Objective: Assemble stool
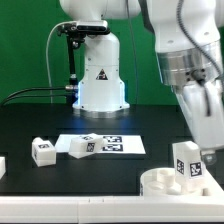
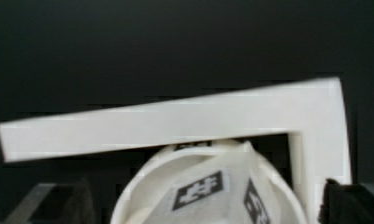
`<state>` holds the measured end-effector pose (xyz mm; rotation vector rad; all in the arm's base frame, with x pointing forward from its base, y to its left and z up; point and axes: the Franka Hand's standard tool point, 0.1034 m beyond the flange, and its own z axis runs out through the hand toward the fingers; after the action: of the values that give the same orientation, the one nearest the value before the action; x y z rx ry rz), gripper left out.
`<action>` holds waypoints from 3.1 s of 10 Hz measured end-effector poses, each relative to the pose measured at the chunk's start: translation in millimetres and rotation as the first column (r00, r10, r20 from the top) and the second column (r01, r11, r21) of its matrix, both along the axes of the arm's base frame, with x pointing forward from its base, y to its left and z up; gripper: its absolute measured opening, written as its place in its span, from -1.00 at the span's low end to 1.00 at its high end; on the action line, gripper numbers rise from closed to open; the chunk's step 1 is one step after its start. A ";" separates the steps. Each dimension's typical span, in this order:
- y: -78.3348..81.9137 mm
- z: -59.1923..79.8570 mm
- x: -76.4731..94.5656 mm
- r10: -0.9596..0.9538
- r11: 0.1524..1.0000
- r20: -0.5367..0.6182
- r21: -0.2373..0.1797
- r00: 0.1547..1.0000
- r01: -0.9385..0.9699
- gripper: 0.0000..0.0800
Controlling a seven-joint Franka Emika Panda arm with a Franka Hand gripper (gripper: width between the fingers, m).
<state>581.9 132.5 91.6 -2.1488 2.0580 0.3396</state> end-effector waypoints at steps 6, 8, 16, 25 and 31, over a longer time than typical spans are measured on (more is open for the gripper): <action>-1.6 2.4 -0.4 0.483 0.874 0.124 -0.013 0.867 -0.485 0.62; -14.5 7.7 5.4 0.754 0.644 0.219 -0.063 0.619 -0.762 0.62; -22.4 4.1 6.7 0.976 -0.050 0.195 -0.219 -0.094 -0.974 0.62; -24.8 -17.1 5.7 0.984 0.032 0.179 -0.219 -0.008 -0.975 0.15; -13.8 -13.8 7.6 0.813 0.581 0.145 -0.157 0.564 -0.798 -0.16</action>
Offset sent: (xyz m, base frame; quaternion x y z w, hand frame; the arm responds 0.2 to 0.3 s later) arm 0.0000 0.0000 0.0000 0.0000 0.0000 -0.1938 0.9810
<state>589.5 118.7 77.8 -2.9090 0.8368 0.1097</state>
